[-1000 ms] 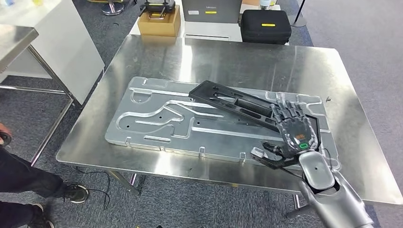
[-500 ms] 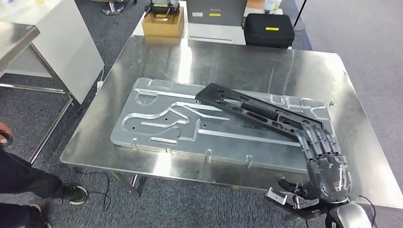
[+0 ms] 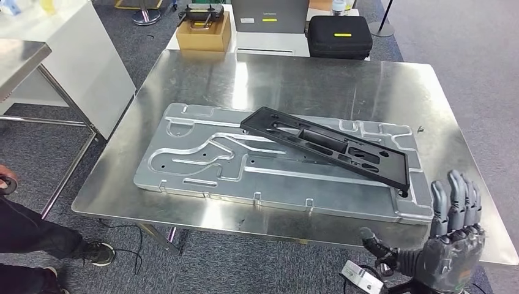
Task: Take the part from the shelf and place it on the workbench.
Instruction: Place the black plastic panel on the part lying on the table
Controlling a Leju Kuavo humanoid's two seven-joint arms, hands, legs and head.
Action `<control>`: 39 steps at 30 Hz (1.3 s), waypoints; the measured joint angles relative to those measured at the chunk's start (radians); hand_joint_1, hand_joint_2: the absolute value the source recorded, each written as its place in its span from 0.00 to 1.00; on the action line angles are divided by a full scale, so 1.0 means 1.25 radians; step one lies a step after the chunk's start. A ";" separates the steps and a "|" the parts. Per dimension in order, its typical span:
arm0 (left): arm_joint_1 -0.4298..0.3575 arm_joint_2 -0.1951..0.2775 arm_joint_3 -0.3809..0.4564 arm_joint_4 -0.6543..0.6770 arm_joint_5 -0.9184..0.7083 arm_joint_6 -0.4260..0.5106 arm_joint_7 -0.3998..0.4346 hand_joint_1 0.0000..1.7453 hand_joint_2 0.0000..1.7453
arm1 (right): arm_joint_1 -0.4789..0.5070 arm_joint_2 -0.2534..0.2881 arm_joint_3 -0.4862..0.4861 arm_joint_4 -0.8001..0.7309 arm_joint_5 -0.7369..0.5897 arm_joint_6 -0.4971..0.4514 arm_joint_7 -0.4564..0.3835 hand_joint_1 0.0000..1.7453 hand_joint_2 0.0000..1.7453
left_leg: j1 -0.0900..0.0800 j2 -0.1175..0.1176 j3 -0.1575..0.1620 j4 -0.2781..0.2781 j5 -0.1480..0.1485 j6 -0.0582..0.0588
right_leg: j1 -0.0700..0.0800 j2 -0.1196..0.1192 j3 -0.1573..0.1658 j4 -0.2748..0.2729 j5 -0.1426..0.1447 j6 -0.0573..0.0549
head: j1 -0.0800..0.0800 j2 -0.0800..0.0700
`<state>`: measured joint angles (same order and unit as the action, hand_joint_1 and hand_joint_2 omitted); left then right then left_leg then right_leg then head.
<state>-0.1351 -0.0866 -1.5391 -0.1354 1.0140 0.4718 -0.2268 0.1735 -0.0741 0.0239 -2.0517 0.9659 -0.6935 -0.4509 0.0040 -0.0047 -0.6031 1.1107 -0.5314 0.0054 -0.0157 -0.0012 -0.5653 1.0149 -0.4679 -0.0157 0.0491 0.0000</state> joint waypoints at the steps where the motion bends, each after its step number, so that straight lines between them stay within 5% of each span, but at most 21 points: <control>1: 0.001 0.000 -0.001 0.000 0.000 0.003 0.001 0.00 0.00 | 0.006 0.014 -0.009 -0.004 -0.008 0.000 -0.010 0.00 1.00 | 0.000 0.000 -0.023 0.054 -0.029 -0.003 | 0.000 -0.001 -0.001 0.000 0.000 -0.002 | 0.000 0.000; 3: 0.003 0.000 -0.003 0.000 0.000 0.010 0.002 0.00 0.00 | 0.020 0.039 -0.025 -0.008 -0.020 0.000 -0.027 0.00 1.00 | 0.001 0.000 -0.063 0.145 -0.063 -0.007 | 0.001 -0.001 -0.003 0.002 0.000 -0.002 | 0.000 0.000; 4: 0.004 0.000 -0.004 0.000 0.000 0.013 0.004 0.00 0.00 | 0.026 0.050 -0.033 -0.008 -0.025 0.000 -0.035 0.00 1.00 | 0.002 0.000 -0.066 0.153 -0.058 -0.007 | 0.001 -0.001 -0.003 0.003 0.000 -0.002 | 0.000 0.000; 7: 0.005 0.000 -0.006 0.000 -0.001 0.021 0.005 0.00 0.00 | 0.039 0.078 -0.051 -0.013 -0.039 0.000 -0.053 0.00 1.00 | 0.002 0.000 -0.001 0.021 0.015 -0.002 | 0.002 0.001 -0.002 0.007 -0.002 0.000 | 0.000 0.000; 9: 0.004 0.000 -0.006 0.000 -0.002 0.023 0.006 0.00 0.00 | 0.046 0.091 -0.060 -0.016 -0.046 0.000 -0.061 0.00 1.00 | 0.000 0.000 0.035 -0.057 0.040 0.005 | 0.005 0.002 -0.005 0.011 -0.003 0.006 | 0.000 0.000; 13: 0.005 0.000 -0.007 0.000 -0.008 0.027 0.008 0.00 0.00 | 0.056 0.107 -0.074 -0.022 -0.059 0.000 -0.073 0.00 1.00 | 0.000 0.000 0.039 -0.077 0.049 0.024 | 0.005 0.003 -0.010 0.017 -0.006 0.024 | 0.001 0.000; 15: 0.004 0.000 -0.007 0.000 -0.010 0.030 0.009 0.00 0.00 | 0.059 0.111 -0.078 -0.024 -0.063 0.000 -0.077 0.00 1.00 | 0.002 0.003 0.037 -0.083 0.056 0.035 | 0.002 0.002 -0.032 0.069 -0.046 0.032 | 0.001 0.000; 17: 0.005 -0.001 -0.008 0.000 -0.014 0.032 0.010 0.00 0.00 | 0.062 0.114 -0.082 -0.025 -0.068 0.000 -0.082 0.00 1.00 | 0.001 0.005 0.032 -0.082 0.059 0.039 | 0.001 0.002 -0.074 0.170 -0.103 0.036 | 0.001 0.000; 19: 0.005 -0.001 -0.008 0.000 -0.017 0.033 0.012 0.00 0.00 | 0.066 0.117 -0.085 -0.025 -0.073 0.000 -0.088 0.00 1.00 | 0.000 0.006 0.026 -0.078 0.060 0.040 | 0.001 0.002 -0.096 0.228 -0.120 0.038 | 0.001 0.000; 20: 0.006 -0.001 -0.009 0.000 -0.018 0.033 0.012 0.00 0.00 | 0.068 0.118 -0.086 -0.025 -0.074 0.000 -0.089 0.00 1.00 | 0.000 0.006 0.023 -0.075 0.061 0.040 | 0.001 0.002 -0.084 0.212 -0.105 0.037 | 0.001 0.000; 24: 0.004 -0.003 -0.010 0.000 -0.019 0.034 0.013 0.00 0.00 | 0.069 0.122 -0.090 -0.027 -0.075 0.000 -0.092 0.00 1.00 | -0.004 0.006 0.019 -0.069 0.063 0.032 | 0.007 0.002 0.019 0.024 -0.031 0.023 | 0.001 0.000; 28: 0.004 -0.003 -0.011 0.000 -0.022 0.035 0.013 0.00 0.00 | 0.071 0.126 -0.092 -0.031 -0.075 0.000 -0.092 0.00 1.00 | -0.005 0.005 0.014 -0.067 0.066 0.013 | 0.009 0.001 0.020 0.002 -0.017 0.008 | 0.000 0.000; 30: 0.004 -0.003 -0.012 0.000 -0.024 0.035 0.013 0.00 0.00 | 0.072 0.128 -0.092 -0.032 -0.075 0.000 -0.093 0.00 1.00 | -0.004 0.003 -0.003 -0.026 0.029 0.005 | 0.003 -0.001 0.014 -0.005 -0.006 -0.001 | -0.002 0.000; 32: 0.004 -0.003 -0.012 0.000 -0.026 0.035 0.014 0.00 0.00 | 0.073 0.131 -0.093 -0.033 -0.077 0.000 -0.093 0.00 1.00 | 0.000 0.003 -0.039 0.071 -0.037 -0.001 | 0.003 -0.003 0.003 -0.004 0.002 -0.006 | -0.004 0.000; 34: 0.005 -0.003 -0.012 0.000 -0.027 0.035 0.015 0.00 0.00 | 0.074 0.132 -0.093 -0.033 -0.081 0.000 -0.096 0.00 1.00 | 0.001 0.003 -0.060 0.148 -0.072 -0.005 | 0.003 -0.004 -0.010 0.000 0.008 -0.005 | -0.005 0.000; 36: 0.005 -0.003 -0.012 0.000 -0.028 0.035 0.016 0.00 0.00 | 0.075 0.133 -0.094 -0.033 -0.083 0.000 -0.099 0.00 1.00 | 0.002 0.004 -0.023 0.108 -0.049 -0.005 | 0.003 -0.004 -0.022 0.007 0.012 -0.003 | -0.005 0.000; 39: 0.003 -0.003 -0.012 0.000 -0.028 0.036 0.016 0.00 0.00 | 0.076 0.134 -0.094 -0.034 -0.084 0.000 -0.101 0.00 1.00 | 0.000 0.003 0.070 -0.048 0.000 0.003 | 0.005 -0.003 -0.032 0.019 0.017 0.005 | -0.004 0.000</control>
<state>-0.1311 -0.0905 -1.5541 -0.1354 0.9784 0.5163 -0.2068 0.2688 0.0933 -0.0940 -2.0938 0.8614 -0.6932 -0.5774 0.0044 -0.0008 -0.5158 1.0513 -0.5318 0.0090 -0.0098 -0.0052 -0.6050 1.0381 -0.4468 -0.0094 0.0437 0.0000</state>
